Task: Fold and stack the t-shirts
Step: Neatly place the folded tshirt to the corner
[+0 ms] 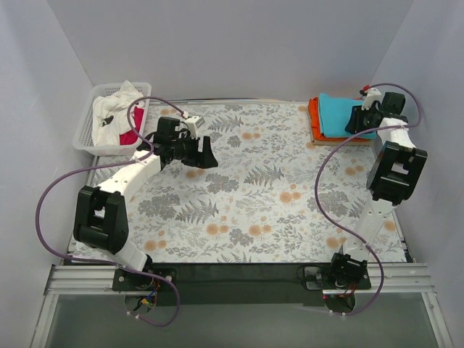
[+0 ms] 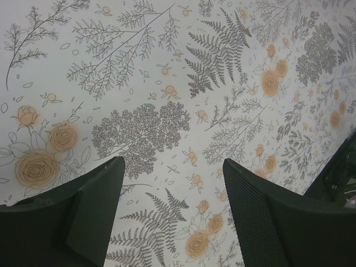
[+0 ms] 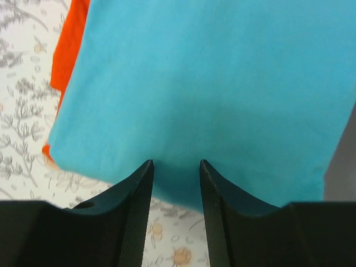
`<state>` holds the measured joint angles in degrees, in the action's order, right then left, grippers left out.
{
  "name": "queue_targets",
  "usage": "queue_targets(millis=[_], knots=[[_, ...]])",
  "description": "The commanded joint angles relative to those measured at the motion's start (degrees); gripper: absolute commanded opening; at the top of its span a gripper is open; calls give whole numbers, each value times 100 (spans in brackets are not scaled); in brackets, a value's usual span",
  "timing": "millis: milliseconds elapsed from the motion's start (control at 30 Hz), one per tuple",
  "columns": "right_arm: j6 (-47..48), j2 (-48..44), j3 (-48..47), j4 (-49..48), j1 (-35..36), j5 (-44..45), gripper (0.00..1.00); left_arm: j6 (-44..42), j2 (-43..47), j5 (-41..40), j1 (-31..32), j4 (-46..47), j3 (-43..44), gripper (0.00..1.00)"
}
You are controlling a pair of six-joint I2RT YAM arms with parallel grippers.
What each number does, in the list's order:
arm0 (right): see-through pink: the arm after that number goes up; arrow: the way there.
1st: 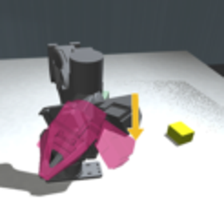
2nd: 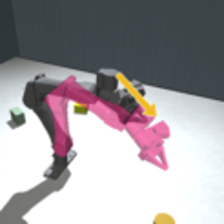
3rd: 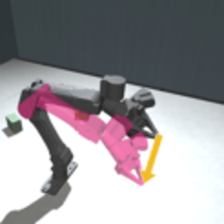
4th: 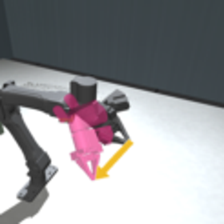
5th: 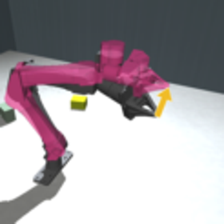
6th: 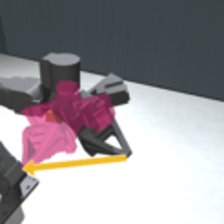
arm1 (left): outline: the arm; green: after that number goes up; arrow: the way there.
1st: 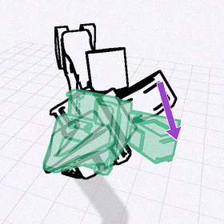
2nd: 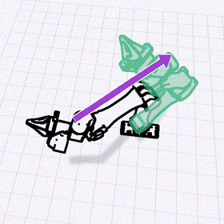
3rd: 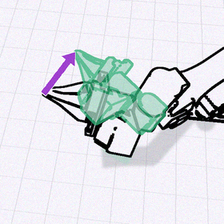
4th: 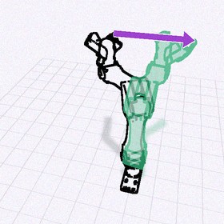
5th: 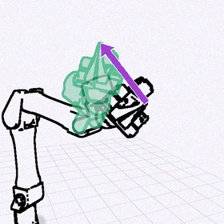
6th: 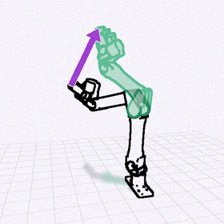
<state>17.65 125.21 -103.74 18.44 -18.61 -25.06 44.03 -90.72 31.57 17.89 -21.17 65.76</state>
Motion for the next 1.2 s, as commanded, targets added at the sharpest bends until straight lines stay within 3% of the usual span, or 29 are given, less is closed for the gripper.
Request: queue_targets(millis=[0,33,100,267,433,567,867,1000,1167], knots=[[177,-848,328,160,-11,37,41,150,255,227,-101,-124,271,66],[169,-997,389,178,-11,-16,48,97,326,200,-101,-211,288,68],[116,-1436,477,300,-11,-191,55,79,423,165,-137,-405,411,87],[370,-2384,469,1246,50,-385,82,45,546,130,-294,-1283,596,92],[625,-3421,1038,2075,156,-456,93,-35,931,121,-391,-1671,351,94],[678,-4160,1839,2558,419,-587,98,-35,1371,-167,-435,-1732,105,95],[766,-5506,3947,2586,1288,-580,98,-343,2426,-1125,-690,-1979,-826,97],[758,-5700,4379,2472,1650,175,98,-378,3093,-1759,-866,-2049,-1319,98],[696,-5990,4504,2366,1738,466,98,-404,3262,-1681,-1112,-2146,-1232,98]])
